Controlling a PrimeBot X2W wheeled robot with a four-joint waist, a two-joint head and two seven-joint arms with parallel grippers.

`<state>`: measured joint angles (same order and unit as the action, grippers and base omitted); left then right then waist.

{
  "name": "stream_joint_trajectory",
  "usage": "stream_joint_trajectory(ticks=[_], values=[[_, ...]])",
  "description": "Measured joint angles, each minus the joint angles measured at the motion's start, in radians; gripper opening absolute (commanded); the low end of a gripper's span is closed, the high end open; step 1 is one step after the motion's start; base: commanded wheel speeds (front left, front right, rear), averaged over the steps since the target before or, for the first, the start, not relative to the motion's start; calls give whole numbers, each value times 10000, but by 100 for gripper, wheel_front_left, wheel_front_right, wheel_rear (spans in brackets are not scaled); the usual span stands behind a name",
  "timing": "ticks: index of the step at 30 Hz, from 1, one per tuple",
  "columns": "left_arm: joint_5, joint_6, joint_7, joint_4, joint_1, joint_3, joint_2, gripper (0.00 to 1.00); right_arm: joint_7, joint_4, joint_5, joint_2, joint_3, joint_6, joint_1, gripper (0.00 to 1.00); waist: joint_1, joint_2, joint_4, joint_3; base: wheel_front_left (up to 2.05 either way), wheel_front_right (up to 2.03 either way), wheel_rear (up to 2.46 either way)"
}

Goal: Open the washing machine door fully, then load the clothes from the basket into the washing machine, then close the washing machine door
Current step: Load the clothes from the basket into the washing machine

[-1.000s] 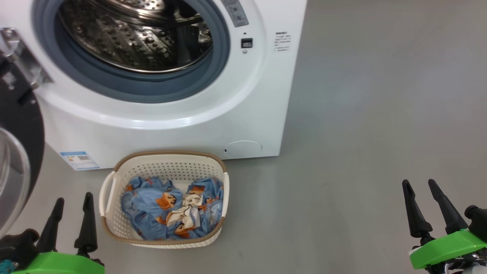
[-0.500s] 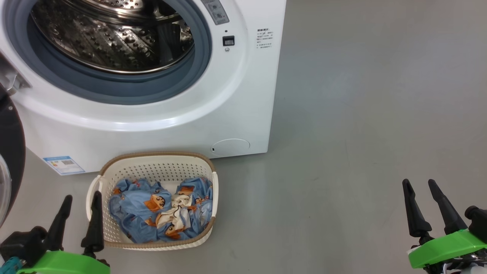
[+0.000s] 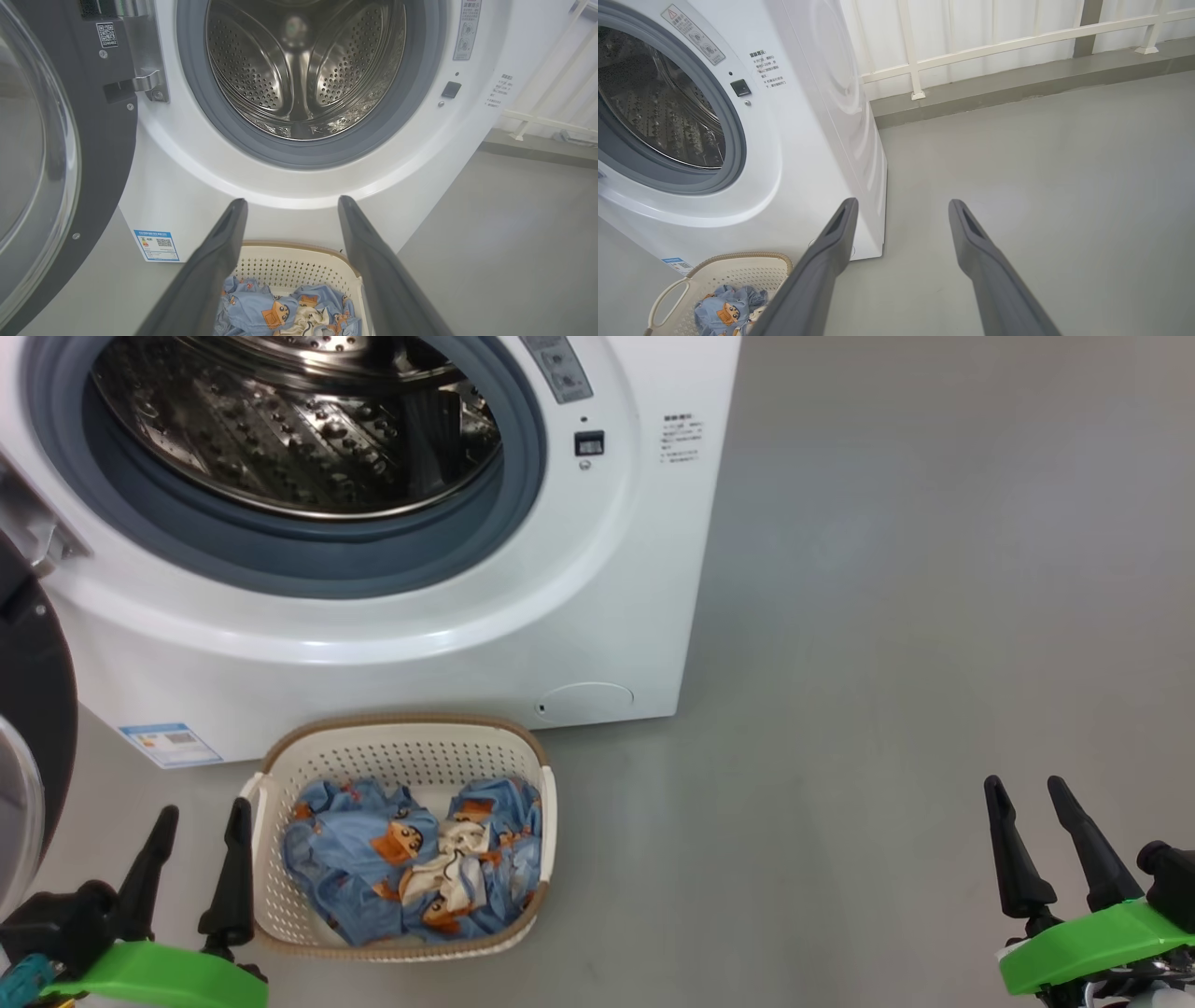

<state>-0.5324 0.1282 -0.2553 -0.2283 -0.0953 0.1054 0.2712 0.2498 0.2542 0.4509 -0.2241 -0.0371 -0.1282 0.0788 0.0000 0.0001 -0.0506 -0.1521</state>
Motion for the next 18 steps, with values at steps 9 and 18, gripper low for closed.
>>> stream_joint_trajectory(ticks=[9,18], values=[[10,0,0,6,-179,25,19,100,0,-44,0,79,40,0,35,100,0,0,-42,-152,133,-175,42],[0,0,0,82,-175,23,-31,100,0,-69,0,90,4,0,35,100,0,0,-60,-215,48,-48,0]])
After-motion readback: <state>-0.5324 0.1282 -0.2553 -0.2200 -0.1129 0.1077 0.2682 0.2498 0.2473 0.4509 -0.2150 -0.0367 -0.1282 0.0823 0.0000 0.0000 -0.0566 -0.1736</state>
